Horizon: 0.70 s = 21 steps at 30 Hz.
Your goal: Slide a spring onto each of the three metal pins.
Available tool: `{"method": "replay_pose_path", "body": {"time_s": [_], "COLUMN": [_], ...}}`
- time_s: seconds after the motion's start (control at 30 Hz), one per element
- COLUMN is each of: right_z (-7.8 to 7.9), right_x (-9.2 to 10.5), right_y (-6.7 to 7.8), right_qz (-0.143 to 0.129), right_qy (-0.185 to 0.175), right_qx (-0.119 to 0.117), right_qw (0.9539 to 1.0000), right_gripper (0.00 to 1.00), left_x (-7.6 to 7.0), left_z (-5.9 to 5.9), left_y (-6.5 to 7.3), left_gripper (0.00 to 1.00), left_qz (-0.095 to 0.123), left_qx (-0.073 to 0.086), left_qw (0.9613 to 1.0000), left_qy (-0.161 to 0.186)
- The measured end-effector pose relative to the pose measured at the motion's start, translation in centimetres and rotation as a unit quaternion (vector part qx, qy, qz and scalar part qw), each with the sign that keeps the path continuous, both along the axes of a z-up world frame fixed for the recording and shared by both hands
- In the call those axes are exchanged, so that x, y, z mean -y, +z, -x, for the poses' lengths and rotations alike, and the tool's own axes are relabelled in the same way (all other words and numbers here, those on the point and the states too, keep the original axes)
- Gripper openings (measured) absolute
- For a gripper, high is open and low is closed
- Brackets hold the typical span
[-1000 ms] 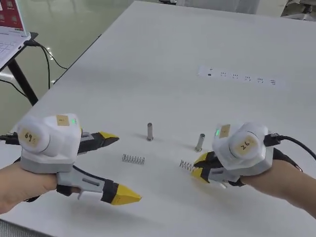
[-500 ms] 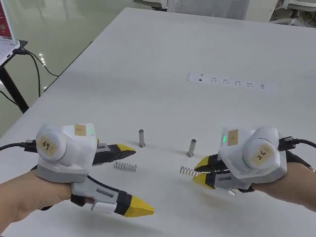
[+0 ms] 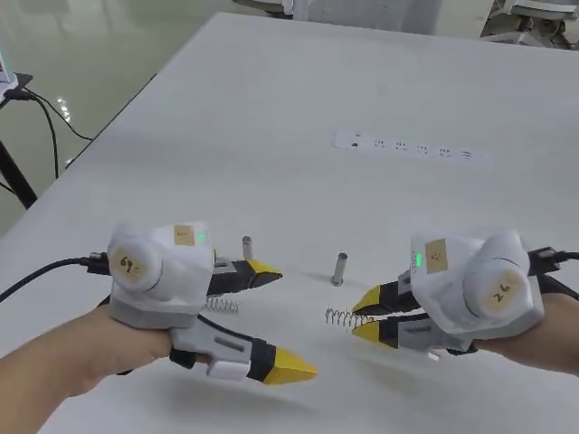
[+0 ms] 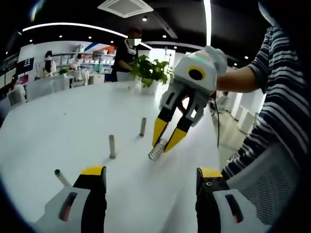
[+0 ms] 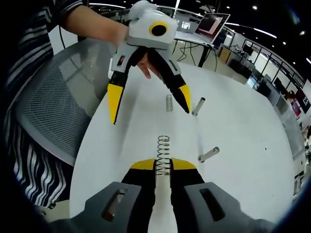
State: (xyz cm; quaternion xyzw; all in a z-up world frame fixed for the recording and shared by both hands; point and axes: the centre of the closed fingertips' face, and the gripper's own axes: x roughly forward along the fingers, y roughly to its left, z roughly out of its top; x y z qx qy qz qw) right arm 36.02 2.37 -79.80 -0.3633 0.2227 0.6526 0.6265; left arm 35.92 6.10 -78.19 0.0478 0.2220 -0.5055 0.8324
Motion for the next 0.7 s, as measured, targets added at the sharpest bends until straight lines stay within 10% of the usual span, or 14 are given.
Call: {"method": "replay_pose_path", "body": {"time_s": [0.7], "right_z": [1.5], "right_x": [0.2], "right_y": [0.9], "right_qz": [-0.011], "right_qy": [0.006], "right_qx": [0.003], "right_qw": [0.9999], "right_gripper": [0.08], "left_x": [3.3], "left_z": [0.5], "left_y": [0.7], "left_gripper": [0.26], "left_qz": [0.035], "left_qx": [0.017], "left_qw": [0.9977], "left_qy": [-0.056]}}
